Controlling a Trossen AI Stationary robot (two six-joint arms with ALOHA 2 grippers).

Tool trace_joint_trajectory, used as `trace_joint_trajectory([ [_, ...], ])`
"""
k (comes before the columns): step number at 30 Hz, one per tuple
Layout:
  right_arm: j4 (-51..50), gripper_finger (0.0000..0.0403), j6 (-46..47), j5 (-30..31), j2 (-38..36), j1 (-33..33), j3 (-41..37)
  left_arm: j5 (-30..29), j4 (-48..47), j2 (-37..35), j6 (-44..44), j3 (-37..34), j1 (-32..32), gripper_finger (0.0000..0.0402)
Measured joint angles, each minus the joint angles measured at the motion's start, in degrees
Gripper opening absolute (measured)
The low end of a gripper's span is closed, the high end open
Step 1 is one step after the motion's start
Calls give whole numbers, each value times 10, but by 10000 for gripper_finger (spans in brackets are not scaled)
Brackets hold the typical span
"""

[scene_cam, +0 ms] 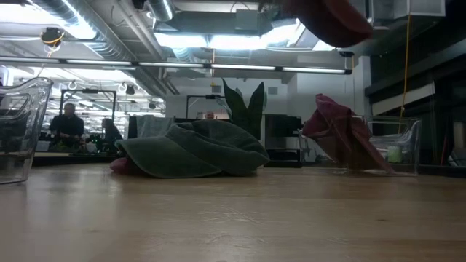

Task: Pick & Place hat
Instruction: Put the left red cap into the top transparent bin

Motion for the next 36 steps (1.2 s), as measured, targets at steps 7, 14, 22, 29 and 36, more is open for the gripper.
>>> trace_joint_trajectory([
  [7,-40,8,-1,0,-19,0,0,-4,-11,0,-1,0,0,210],
  [14,-62,8,6,0,-52,0,0,-4,-12,2,-1,0,0,210],
  [22,-71,8,7,0,-67,0,0,-3,-13,2,-7,0,0,210],
  [29,-106,8,6,3,-69,0,0,-2,-14,2,-7,0,0,210],
  [36,-128,8,3,15,-83,-1,0,-2,-14,2,-7,0,0,210],
])
